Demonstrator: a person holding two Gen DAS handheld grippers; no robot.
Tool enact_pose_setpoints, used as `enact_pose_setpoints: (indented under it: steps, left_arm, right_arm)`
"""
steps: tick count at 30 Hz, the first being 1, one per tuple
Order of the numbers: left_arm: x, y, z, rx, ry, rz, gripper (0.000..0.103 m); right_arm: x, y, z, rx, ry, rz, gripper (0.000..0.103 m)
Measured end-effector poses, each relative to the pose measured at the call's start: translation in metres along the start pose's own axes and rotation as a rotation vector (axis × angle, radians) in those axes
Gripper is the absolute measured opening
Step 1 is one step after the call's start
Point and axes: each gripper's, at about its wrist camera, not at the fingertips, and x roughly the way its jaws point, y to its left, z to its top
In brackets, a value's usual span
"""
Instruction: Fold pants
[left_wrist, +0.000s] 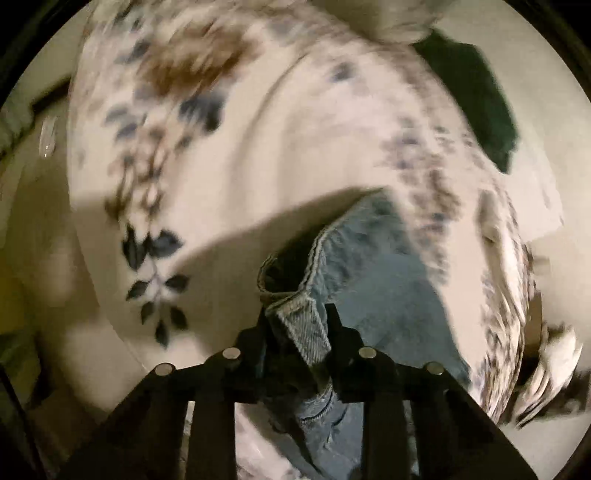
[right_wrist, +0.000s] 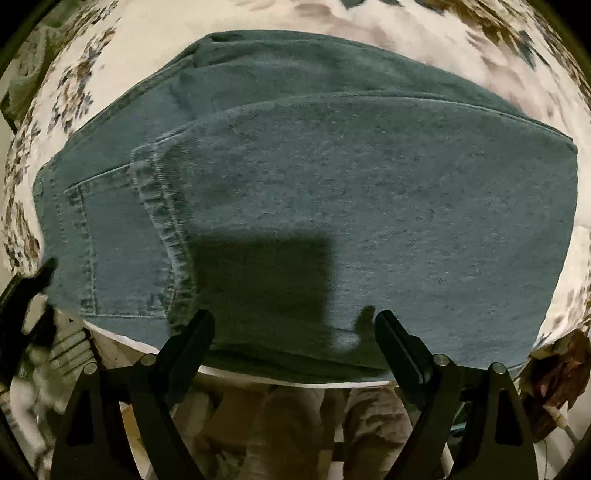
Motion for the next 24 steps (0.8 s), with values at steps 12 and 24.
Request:
enact_pose_setpoints:
  steps: [12, 24]
  left_arm:
    - [0.063, 0.032, 0.016, -0.095, 0.095, -0.006, 0.066]
    - [0.004, -0.022, 0.008, 0.162, -0.014, 0.015, 0.024]
  right_arm:
    - [-0.016, -0.022, 0.017, 0.060, -0.016, 0.024, 0.090]
    - [-0.015, -0.035, 0.011, 0.089, -0.038, -0.030, 0.090]
